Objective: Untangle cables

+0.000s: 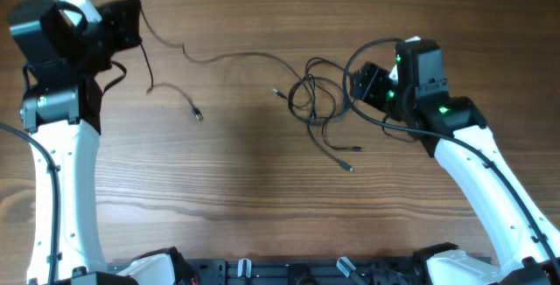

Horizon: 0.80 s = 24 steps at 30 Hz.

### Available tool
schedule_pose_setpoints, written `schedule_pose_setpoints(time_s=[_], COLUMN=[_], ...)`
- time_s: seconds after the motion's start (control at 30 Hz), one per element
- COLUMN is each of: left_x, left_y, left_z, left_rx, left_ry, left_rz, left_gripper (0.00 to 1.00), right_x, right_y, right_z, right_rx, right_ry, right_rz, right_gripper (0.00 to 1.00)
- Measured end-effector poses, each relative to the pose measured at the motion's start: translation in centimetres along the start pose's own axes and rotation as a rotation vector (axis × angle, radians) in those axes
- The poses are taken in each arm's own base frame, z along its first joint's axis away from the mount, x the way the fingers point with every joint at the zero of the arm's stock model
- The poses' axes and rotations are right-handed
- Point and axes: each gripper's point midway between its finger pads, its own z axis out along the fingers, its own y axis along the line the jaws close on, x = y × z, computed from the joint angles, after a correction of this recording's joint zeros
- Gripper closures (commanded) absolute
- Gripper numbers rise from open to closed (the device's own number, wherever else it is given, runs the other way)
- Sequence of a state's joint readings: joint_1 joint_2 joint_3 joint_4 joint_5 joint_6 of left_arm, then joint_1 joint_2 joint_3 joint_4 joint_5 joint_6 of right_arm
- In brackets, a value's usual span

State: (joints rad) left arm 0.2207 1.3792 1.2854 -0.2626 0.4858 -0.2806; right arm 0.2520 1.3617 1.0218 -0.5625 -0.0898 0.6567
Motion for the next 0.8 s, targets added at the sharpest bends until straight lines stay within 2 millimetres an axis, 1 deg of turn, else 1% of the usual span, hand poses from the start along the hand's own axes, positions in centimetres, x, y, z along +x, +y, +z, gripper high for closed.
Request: schedule_pose_setpoints(time_s=[0.03,0.07,0.13,0.17,0.23,0.27,0.33,0.37,0.4,0.43,0.47,0.53,0.63,0.67,0.73,0.77,0.8], left_x=[-1.0,-1.8,-4.3,-5.6,-8.1,-9.1,-10.1,-10.3,-10.1,-9.8,-9.2,-8.3,-7.5,-7.5,-7.5,-7.5,-7.4], left_y=[-0.1,-0.2,-0.1,-0.3,-1.1,-1.7,-2.7,-3.1,-3.3,-3.1,-2.6,-1.7,-0.7,-0.7,-0.7,-0.7,-0.6], left_z=[-0.1,-0.2,-1.2,-2.1,-4.8,-6.3,-8.6,-9.6,-10.4,-10.5,-10.2,-9.3,-8.3,-8.3,-8.3,-8.3,-8.3], left_rx=[-0.003,-0.007,-0.049,-0.075,-0.118,-0.130,-0.146,-0.152,-0.166,-0.178,-0.191,-0.211,-0.232,-0.232,-0.232,-0.233,-0.234], left_ry=[-0.041,-0.073,-0.180,-0.235,-0.347,-0.392,-0.446,-0.462,-0.458,-0.444,-0.417,-0.374,-0.336,-0.334,-0.335,-0.334,-0.332], left_rz=[0.034,0.055,0.107,0.126,0.158,0.170,0.186,0.188,0.183,0.176,0.165,0.148,0.132,0.131,0.131,0.131,0.130], left_gripper=[0.96,0.96,0.96,0.96,0.96,0.96,0.96,0.96,0.96,0.96,0.96,0.96,0.96,0.96,0.96,0.96,0.96], right_x=[0.3,0.4,0.4,0.4,0.1,-0.2,-0.7,-1.0,-1.4,-1.5,-1.8,-1.5,1.0,1.9,3.5,4.4,5.4], right_y=[-0.4,-0.5,-0.6,-0.6,0.2,0.8,2.0,2.5,3.3,3.7,4.6,5.5,5.9,6.2,6.8,7.1,7.3], right_z=[0.0,0.0,0.0,0.0,0.0,0.2,0.8,1.5,2.7,3.8,5.2,7.7,11.7,13.0,14.5,15.1,15.6], right_rx=[0.017,0.024,0.028,0.026,-0.013,-0.039,-0.094,-0.116,-0.148,-0.163,-0.193,-0.218,-0.228,-0.236,-0.247,-0.249,-0.239], right_ry=[0.012,0.016,0.015,0.016,0.005,-0.003,-0.019,-0.023,-0.039,-0.041,-0.061,-0.061,-0.001,0.014,0.040,0.056,0.072], right_rz=[-0.009,-0.019,-0.062,-0.082,-0.135,-0.155,-0.186,-0.202,-0.230,-0.241,-0.265,-0.277,-0.276,-0.274,-0.276,-0.270,-0.269], right_gripper=[0.04,0.01,0.00,0.01,0.01,0.03,0.09,0.12,0.16,0.19,0.22,0.25,0.30,0.37,0.44,0.50,0.60])
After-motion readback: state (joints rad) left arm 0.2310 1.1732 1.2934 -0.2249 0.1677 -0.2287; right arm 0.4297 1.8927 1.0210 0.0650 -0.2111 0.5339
